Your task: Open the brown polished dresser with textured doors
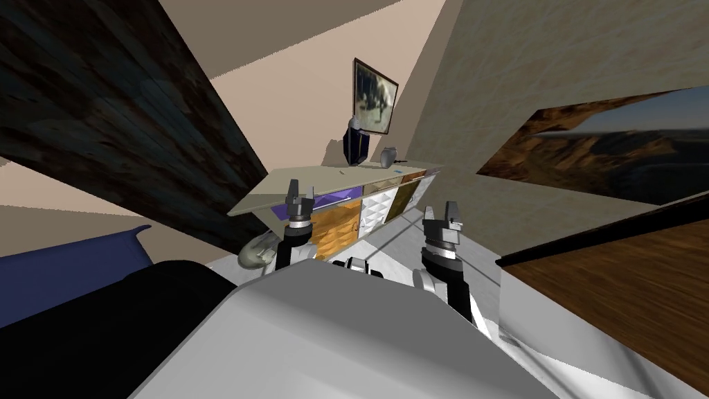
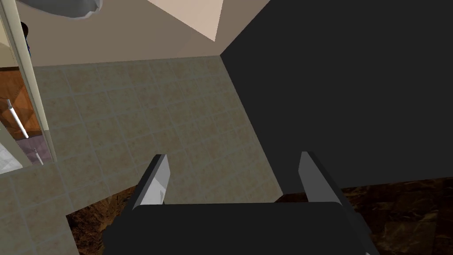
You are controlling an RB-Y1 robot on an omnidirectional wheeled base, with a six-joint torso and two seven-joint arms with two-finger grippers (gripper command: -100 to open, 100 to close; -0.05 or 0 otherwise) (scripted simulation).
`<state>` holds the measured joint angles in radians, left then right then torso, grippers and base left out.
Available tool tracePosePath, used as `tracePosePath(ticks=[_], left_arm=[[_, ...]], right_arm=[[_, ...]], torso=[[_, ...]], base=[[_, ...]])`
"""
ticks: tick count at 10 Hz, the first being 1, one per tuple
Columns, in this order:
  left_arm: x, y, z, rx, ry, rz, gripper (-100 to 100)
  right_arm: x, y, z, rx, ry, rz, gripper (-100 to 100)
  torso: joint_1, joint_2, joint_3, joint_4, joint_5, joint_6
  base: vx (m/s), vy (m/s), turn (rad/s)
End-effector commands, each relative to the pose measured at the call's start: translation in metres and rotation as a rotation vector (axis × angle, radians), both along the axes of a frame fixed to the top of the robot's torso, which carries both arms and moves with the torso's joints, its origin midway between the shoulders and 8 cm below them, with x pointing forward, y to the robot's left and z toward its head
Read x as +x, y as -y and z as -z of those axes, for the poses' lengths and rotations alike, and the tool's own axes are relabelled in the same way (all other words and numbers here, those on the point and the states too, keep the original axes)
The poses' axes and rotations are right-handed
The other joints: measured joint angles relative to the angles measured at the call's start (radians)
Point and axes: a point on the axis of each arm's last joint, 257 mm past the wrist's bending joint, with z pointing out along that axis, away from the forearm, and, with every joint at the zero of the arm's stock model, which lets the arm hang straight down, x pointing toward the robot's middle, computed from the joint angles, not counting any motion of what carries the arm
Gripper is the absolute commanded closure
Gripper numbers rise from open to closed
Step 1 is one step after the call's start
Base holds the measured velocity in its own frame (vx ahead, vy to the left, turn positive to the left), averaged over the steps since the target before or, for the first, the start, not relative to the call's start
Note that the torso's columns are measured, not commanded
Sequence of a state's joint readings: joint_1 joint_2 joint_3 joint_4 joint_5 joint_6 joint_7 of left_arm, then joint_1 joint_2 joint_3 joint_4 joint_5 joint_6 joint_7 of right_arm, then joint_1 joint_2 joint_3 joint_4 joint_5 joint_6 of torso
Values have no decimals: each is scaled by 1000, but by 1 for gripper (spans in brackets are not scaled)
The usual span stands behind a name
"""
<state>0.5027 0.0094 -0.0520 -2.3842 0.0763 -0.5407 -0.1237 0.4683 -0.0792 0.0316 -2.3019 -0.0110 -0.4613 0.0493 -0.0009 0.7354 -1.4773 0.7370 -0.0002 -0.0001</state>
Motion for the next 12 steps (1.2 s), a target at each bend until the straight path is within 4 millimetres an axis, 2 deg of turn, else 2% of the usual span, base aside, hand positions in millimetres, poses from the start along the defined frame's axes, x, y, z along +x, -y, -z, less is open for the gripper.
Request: tracePosePath(ticks=[1,12], left_arm=[[0,0,0,0,0,0,0],[0,0,0,0,0,0,0]], right_arm=[[1,-3,4,47,-5,-67,-100],[8,-8,25,372,-31,-376,-100]], torso=[[0,0,0,0,0,0],[0,2,1,1,0,0]], base=[[73,-43,68],[73,-50,197]])
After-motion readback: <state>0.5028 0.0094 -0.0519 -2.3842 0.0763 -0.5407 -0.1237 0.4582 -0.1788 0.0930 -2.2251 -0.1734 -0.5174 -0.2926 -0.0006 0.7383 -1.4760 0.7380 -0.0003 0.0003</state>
